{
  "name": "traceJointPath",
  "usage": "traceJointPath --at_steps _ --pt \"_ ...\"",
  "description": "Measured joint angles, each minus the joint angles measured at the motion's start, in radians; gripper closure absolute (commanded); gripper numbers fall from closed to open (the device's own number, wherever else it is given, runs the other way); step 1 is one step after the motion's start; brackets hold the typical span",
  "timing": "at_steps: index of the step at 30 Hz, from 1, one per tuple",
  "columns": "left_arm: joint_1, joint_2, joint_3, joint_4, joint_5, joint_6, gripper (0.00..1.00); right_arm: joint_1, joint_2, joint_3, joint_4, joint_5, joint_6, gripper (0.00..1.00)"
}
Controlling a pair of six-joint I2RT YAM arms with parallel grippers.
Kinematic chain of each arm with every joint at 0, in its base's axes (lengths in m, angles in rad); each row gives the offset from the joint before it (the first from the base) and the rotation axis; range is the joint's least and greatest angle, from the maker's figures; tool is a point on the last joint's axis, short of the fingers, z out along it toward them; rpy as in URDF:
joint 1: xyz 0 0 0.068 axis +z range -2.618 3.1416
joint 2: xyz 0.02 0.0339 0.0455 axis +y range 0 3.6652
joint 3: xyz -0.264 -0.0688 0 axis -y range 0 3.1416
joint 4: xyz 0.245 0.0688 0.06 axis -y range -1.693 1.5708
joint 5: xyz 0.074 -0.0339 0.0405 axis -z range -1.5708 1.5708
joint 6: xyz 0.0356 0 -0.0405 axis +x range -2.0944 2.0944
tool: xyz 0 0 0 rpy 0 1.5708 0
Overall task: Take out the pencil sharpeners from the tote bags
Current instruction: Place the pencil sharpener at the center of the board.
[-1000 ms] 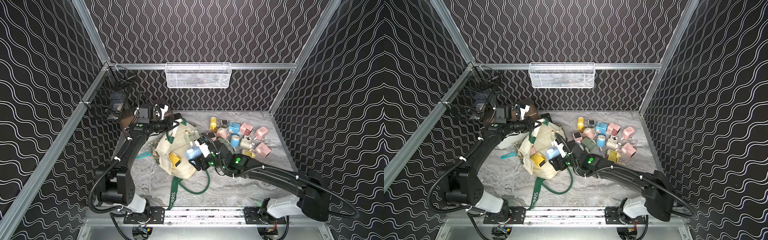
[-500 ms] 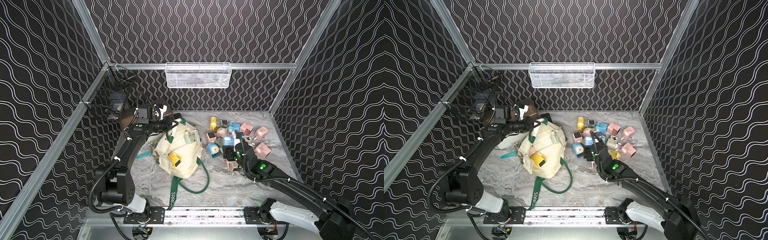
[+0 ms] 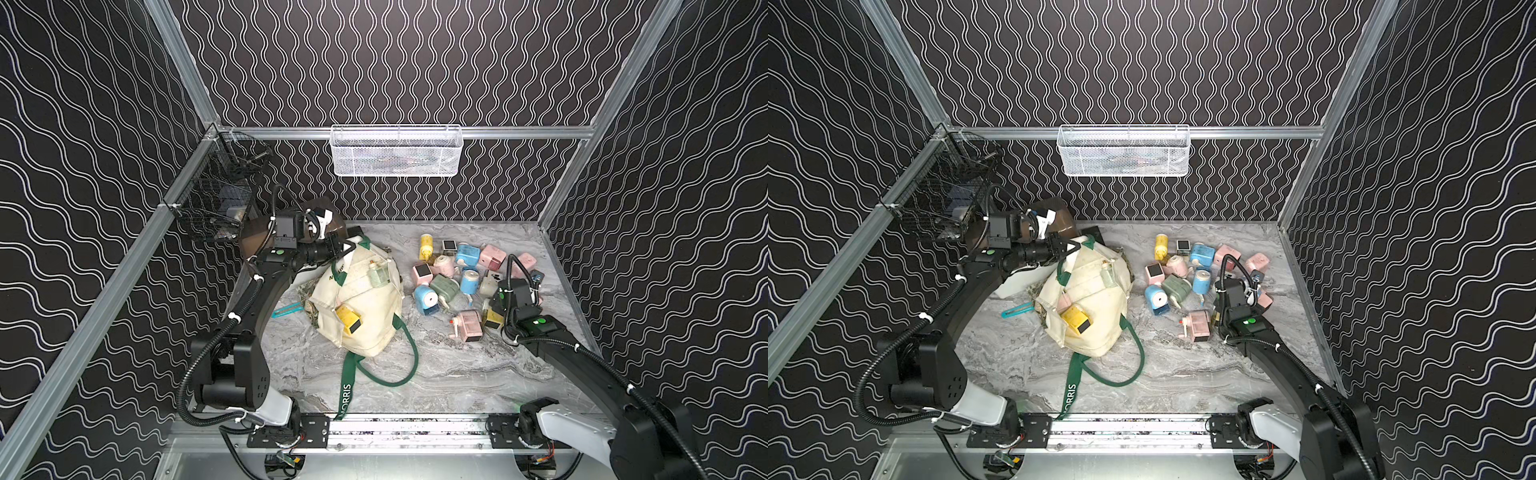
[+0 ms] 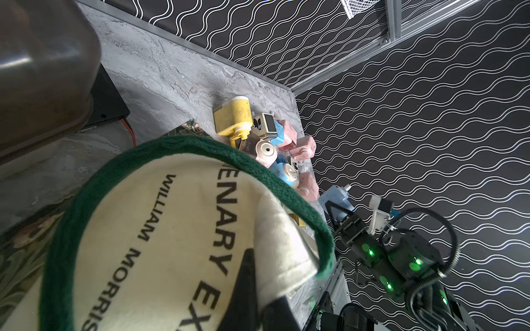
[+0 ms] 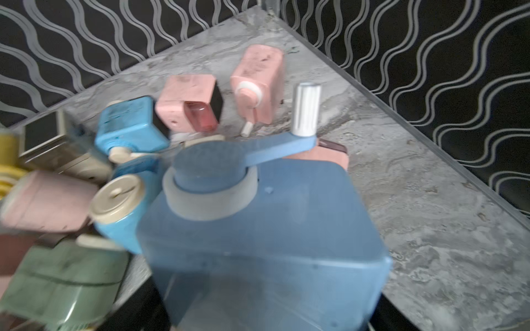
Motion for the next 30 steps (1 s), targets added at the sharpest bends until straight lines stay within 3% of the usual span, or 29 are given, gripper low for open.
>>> traceJointPath --at_steps 12,24,30 --pt "0.0 0.0 -0.002 0.003 0.0 -0.003 1.0 -0.196 0.15 0.005 -0.019 -0.068 0.101 0.31" --pt "0.0 0.001 -0.003 0.009 0.005 -0.022 1.0 -0.239 0.232 0.04 -0.023 -0.204 0.121 0.26" --pt "0.0 0.001 -0.003 0.009 0.008 -0.022 1.0 -0.244 0.256 0.04 -0.025 -0.248 0.126 0.13"
